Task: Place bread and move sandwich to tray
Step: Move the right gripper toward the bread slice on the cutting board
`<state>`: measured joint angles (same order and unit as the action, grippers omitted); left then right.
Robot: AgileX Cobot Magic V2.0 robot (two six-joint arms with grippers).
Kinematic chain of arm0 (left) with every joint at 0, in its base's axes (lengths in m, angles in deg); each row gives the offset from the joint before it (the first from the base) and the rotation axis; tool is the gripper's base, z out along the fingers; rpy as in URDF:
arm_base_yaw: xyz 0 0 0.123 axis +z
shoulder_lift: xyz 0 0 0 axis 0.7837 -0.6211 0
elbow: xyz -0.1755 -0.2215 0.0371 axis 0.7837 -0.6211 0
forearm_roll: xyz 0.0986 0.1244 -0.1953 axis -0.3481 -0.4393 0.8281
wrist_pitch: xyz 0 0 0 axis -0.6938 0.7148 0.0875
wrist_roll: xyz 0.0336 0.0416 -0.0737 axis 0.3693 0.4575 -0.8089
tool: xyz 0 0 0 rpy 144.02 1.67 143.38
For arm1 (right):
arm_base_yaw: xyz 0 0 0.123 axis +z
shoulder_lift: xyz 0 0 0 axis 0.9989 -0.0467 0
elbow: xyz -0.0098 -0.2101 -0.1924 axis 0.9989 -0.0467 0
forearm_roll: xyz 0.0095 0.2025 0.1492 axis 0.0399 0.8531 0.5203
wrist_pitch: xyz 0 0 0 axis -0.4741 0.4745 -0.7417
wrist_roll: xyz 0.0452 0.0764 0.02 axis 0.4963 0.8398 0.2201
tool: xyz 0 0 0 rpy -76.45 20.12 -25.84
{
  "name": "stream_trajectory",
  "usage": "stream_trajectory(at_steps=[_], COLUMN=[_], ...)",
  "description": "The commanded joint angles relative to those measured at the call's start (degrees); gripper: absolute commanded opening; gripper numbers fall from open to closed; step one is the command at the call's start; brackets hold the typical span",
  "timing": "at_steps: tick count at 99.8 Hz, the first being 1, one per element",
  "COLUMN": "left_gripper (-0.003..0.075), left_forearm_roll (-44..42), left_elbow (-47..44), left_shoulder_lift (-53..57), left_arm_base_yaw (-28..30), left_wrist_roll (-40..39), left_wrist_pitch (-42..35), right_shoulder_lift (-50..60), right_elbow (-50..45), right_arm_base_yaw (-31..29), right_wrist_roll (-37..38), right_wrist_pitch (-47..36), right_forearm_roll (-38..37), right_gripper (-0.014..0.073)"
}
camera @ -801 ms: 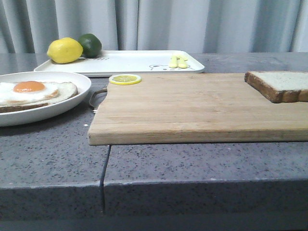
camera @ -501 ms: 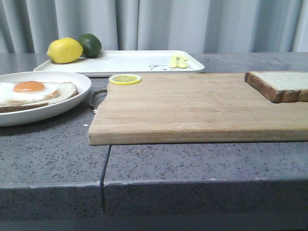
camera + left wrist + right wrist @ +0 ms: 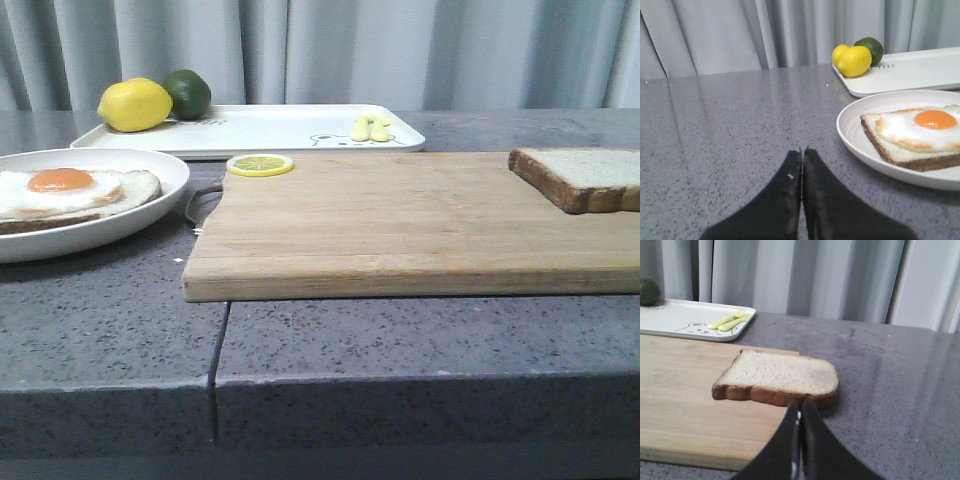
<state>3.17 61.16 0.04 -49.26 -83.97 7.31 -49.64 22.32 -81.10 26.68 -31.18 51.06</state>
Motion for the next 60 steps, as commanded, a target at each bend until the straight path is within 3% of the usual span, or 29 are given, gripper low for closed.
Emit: stream_trajectory(at_steps=[1,11,20,39,60], left_gripper=[-0.0019,-0.0019,-0.0019,-0.0019,-0.0019], left_forearm_roll=[3.5,7.5,8.6,11.0,11.0], left_elbow=[-0.1,1.8,5.3,17.3,34.1], left_shoulder_lift=[1.9,1.8,1.7,-2.8,-14.0], left_arm_base_yaw=[-0.2,-0.2,-0.2,-0.2,-0.2], left_wrist_roll=[-0.6,-0.6,-0.6,-0.6,-0.6], left_wrist_pitch=[-7.8,-8.0,-5.4,4.3,18.7], right_shoulder_lift=[1.2,1.2,1.1,-2.1,-11.6], right_elbow=[0.0,0.3,2.8,16.0,31.6], right_arm_base_yaw=[-0.4,-0.4,-0.4,-0.4,-0.4], right_wrist_roll=[-0.1,1.1,3.5,3.5,3.5], right_wrist_pitch=[-9.1,-15.4,-14.8,3.4,20.6], right_forearm_roll=[-0.4,0.8,4.7,6.9,3.9], right_gripper=[-0.0116,-0.0116,-0.0116,-0.0116,-0.0116])
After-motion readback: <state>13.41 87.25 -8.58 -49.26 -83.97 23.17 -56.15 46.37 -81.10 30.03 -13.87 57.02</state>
